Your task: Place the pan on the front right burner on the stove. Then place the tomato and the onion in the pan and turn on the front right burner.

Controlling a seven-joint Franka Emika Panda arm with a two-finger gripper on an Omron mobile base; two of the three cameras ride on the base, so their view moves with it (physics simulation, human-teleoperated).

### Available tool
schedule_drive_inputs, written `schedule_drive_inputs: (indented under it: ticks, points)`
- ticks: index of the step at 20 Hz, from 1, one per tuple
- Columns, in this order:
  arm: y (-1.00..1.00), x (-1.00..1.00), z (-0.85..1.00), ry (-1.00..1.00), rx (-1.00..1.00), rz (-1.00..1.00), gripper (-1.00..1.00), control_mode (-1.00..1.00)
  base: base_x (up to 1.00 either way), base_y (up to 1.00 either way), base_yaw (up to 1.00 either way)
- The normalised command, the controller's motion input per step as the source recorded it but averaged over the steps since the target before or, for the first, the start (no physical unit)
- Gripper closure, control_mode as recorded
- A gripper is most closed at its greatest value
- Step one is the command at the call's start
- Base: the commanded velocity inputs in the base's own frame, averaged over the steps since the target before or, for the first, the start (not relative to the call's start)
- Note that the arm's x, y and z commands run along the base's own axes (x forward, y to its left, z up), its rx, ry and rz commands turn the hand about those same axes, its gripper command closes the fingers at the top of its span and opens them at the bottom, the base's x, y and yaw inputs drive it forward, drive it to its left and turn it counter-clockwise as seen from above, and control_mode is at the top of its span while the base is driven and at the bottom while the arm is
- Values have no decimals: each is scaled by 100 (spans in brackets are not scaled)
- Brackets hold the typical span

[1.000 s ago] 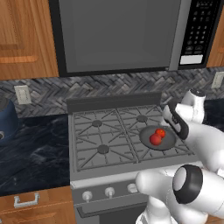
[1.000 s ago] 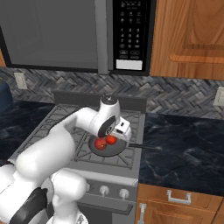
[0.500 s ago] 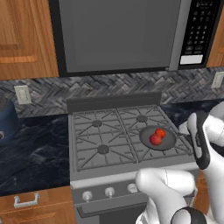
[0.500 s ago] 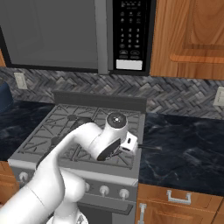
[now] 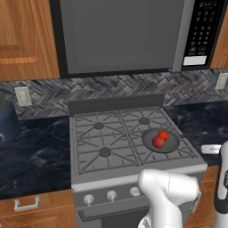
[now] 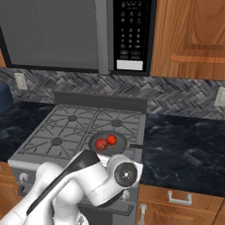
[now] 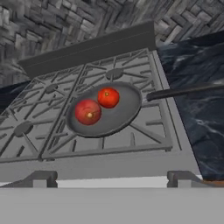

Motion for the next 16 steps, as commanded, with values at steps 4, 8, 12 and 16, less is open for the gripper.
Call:
schedule_drive_inputs:
  ticks: [4, 8, 12, 16]
  points:
    - [-11, -44, 0, -32, 0, 11, -100, -100, 0, 0, 0]
    - [-8, -33, 0, -32, 0, 8, -100, -100, 0, 0, 0]
    - [-11, -19, 0, -31, 0, 5, -100, -100, 0, 0, 0]
    - [-13, -13, 0, -26, 0, 5, -100, -100, 0, 0, 0]
